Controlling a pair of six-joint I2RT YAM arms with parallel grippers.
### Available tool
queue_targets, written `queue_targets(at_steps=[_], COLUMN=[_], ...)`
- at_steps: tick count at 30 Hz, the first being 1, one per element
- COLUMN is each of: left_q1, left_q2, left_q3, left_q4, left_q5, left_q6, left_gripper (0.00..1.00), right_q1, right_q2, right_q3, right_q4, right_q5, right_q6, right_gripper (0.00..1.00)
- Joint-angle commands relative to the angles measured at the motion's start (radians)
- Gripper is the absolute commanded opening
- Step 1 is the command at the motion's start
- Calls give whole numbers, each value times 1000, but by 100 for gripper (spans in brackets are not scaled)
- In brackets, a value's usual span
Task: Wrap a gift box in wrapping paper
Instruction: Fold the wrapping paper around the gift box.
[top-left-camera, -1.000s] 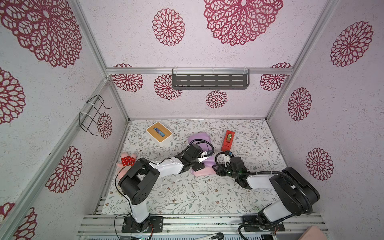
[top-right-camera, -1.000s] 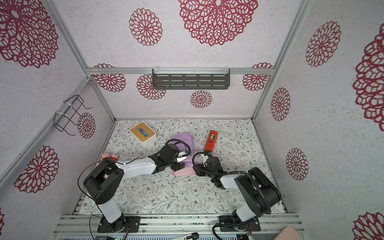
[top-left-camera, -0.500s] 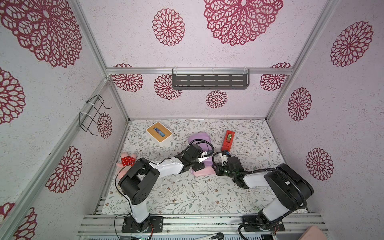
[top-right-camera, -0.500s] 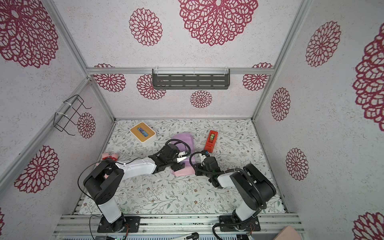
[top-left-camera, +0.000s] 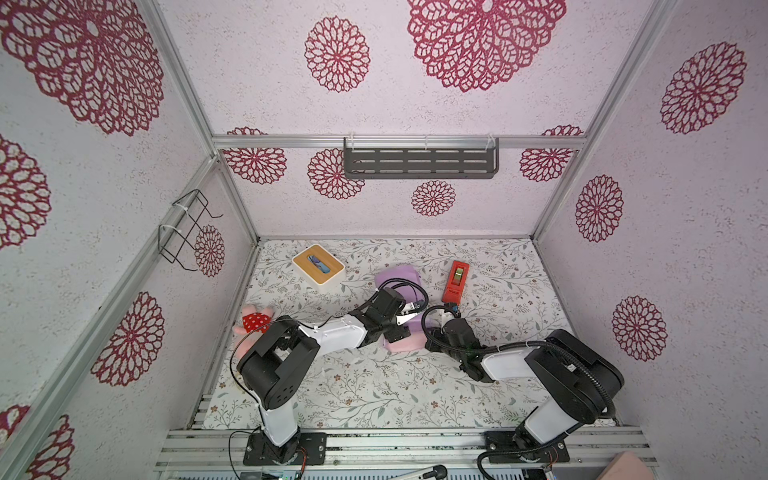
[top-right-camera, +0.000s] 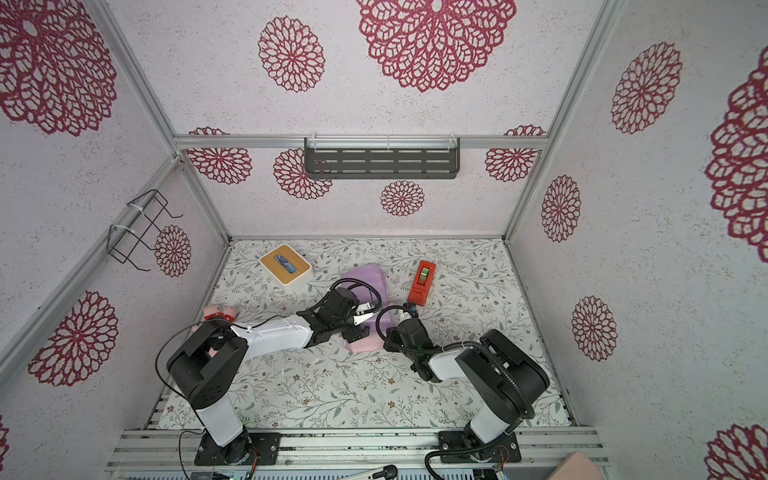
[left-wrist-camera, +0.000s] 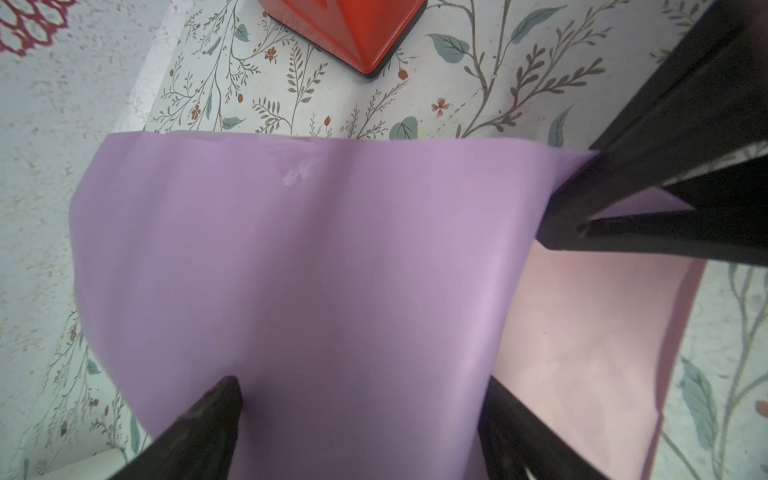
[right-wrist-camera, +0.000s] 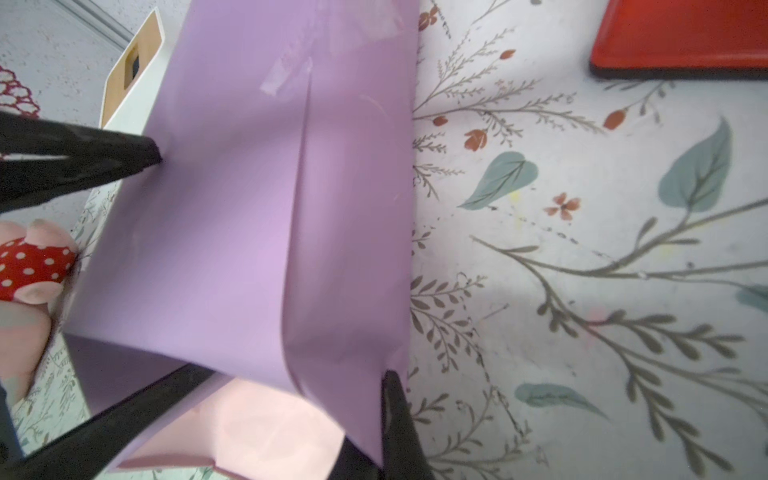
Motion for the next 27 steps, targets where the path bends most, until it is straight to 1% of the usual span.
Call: queue_targets(at_steps=[1,11,17,22,27], left_q1=[-4,-4,-4,-3,-3], left_q2=[24,28,30,30,29], left_q3=[-21,-24,-27,-26,-27], left_q4=[-25,-20,-18,-16,-16], left_q5=[5,5,4,1,-1], left_q6=[-10,-10,-12,-9,-9], left_gripper=[90,90,90,90,90], right_q1=[20,58,58,50,35], right_q2=[3,40,22,-36,-103], right_q3=[12,48,37,9,-16], right_q4=[25,2,-7,-33,-93], right_q5=[95,156,143,107,56], right_q6=[52,79,65,31,10], right_gripper=[0,0,1,19,35])
